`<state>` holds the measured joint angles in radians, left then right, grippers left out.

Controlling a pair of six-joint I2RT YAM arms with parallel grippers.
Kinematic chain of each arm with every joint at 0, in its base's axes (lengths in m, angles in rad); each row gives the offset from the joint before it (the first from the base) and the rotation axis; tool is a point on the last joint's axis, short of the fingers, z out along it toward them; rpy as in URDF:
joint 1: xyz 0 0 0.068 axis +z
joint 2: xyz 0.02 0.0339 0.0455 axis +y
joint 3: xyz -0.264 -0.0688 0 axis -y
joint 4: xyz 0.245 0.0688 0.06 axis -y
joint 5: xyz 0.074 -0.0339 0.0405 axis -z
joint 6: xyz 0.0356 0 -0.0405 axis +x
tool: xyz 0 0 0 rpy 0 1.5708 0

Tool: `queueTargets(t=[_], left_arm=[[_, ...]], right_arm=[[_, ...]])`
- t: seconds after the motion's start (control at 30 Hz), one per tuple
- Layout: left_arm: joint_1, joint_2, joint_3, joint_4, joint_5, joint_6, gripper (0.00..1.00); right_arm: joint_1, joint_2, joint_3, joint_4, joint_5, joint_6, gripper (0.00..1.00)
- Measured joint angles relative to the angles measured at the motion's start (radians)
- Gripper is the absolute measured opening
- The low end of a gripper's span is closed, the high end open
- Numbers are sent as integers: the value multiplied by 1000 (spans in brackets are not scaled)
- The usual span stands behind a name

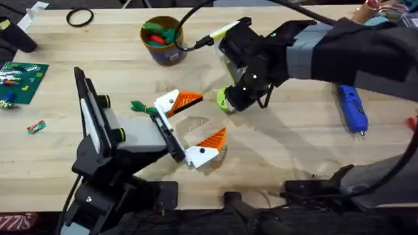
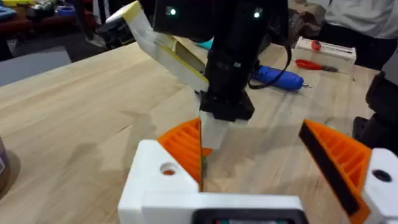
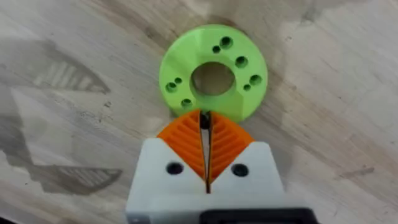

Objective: Pick up the gripper from the table and insert it into the empty holder that is missing its gripper. Then pick up a screw, insert it into the mounting hole, and use the screwdriver to tighten it. Finally, clean up the table by picking up the vegetable and placing it into the bucket.

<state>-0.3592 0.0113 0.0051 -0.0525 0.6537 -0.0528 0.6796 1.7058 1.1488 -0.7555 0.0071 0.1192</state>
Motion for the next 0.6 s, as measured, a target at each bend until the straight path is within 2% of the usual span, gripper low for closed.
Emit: queueTargets(t=[0.2,0.33,0.6], left_arm=[[0,0,0,0,0,0,986],[0,0,0,0,0,0,986],[0,0,0,0,0,0,986]], right_arm=[[-2,0,8,-8,0,0,3],[-21,-13,56,-49,-4,0,3],[-90,-152,177,-97,-4,-22,3]])
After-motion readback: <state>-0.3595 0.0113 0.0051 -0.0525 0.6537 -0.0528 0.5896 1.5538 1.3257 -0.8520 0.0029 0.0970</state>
